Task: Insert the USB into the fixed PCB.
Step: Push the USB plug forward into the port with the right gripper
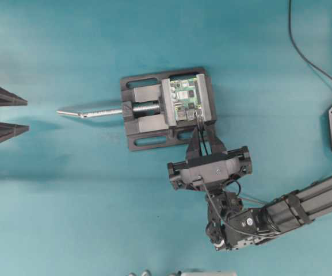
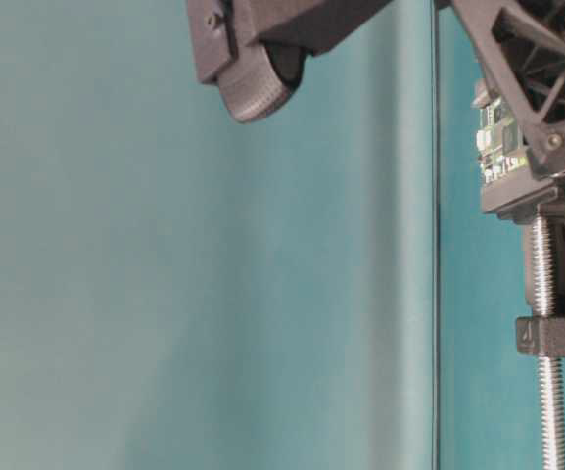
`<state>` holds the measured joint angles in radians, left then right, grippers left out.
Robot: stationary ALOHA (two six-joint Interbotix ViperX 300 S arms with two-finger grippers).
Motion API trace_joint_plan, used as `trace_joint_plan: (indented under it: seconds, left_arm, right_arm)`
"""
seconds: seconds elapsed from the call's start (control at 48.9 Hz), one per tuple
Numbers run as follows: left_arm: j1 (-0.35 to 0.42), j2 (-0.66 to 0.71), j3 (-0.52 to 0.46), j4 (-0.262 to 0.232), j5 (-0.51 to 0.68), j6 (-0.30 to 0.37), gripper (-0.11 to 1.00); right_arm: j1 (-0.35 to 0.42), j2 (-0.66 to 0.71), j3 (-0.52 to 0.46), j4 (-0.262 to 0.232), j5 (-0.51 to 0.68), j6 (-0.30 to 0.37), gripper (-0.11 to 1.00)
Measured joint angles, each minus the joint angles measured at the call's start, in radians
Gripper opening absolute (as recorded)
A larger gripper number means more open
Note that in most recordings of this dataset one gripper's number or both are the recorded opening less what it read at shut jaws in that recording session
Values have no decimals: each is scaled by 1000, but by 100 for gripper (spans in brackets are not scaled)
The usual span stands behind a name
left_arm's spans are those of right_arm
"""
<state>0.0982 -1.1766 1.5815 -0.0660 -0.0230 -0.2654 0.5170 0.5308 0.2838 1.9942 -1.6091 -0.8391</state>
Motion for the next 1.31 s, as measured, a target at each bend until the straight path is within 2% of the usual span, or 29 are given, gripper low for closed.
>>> trace_joint_plan:
  seconds: [1.002,1.309]
  left_arm:
    - [0,0,0,0,0,0,95]
    - [0,0,0,0,0,0,95]
  right_arm:
    - [-3,0,15,0,3,-12,21]
    - [-3,-2,18,0,0,-60,21]
